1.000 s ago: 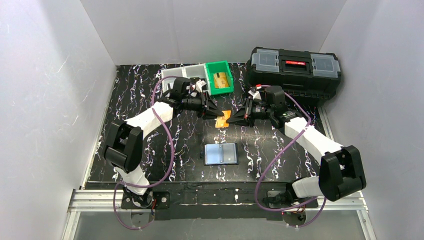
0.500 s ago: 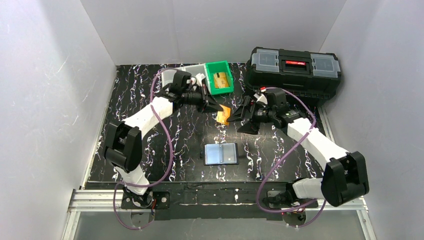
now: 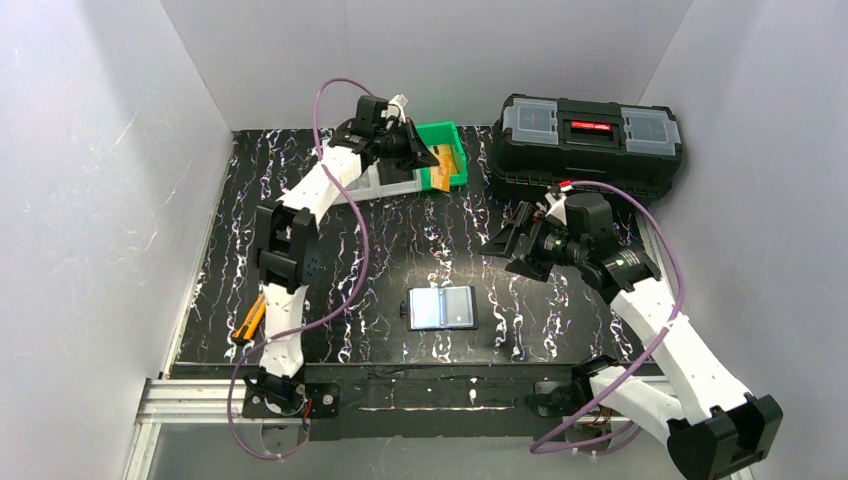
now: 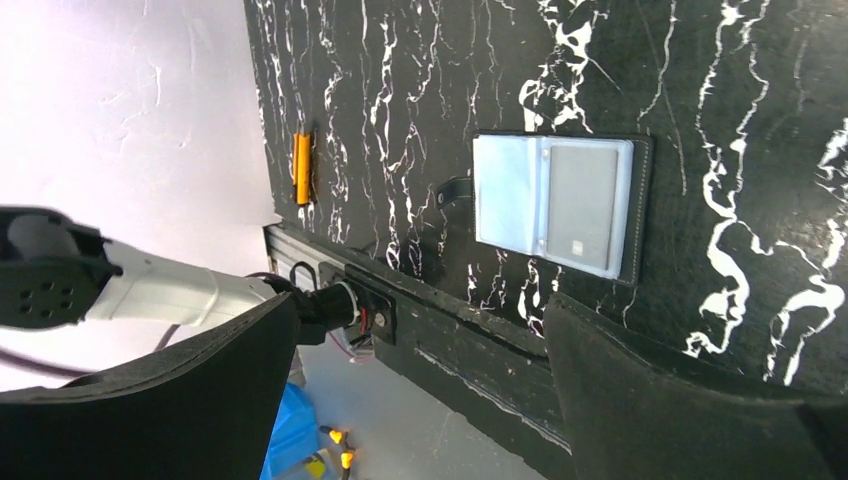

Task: Take the credit cards out of the card holder
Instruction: Place the credit card in the storage box.

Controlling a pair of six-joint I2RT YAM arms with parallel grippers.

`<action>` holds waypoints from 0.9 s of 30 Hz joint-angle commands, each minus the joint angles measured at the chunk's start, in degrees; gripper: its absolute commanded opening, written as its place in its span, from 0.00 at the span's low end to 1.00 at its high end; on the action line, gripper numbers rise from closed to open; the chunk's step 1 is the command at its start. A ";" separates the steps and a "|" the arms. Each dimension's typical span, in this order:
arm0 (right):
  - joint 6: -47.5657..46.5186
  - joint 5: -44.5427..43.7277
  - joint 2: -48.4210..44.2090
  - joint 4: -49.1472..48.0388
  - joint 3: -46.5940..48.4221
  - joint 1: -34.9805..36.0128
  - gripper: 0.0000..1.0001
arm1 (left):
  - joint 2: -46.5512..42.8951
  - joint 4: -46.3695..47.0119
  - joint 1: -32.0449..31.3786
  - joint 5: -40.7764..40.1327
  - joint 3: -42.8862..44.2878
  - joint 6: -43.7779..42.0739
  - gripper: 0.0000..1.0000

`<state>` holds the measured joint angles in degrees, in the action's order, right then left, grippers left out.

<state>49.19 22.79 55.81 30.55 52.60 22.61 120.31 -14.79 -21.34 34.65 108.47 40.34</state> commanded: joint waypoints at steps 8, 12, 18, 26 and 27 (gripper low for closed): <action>-1.65 -5.63 -6.68 8.40 -1.25 0.07 0.98 | 18.48 2.28 1.13 -7.88 22.91 -4.50 0.00; -1.64 -5.68 -7.52 9.59 -1.70 0.07 0.98 | 22.88 3.73 1.28 -9.41 27.38 -3.79 0.00; -1.88 -5.73 -7.85 10.47 -2.34 0.15 0.98 | 25.19 7.23 1.35 -12.83 28.94 -3.12 0.00; -1.64 -4.55 -6.67 9.21 -2.84 0.17 0.98 | 27.58 8.17 1.39 -14.53 31.96 -2.62 0.00; -1.66 -4.50 -6.60 9.33 -2.77 0.15 0.98 | 27.74 8.19 1.39 -14.56 32.17 -2.61 0.00</action>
<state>47.97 17.78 49.01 40.60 49.87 22.63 148.83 -8.43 -20.34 21.91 138.04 37.98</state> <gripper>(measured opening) 0.983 0.013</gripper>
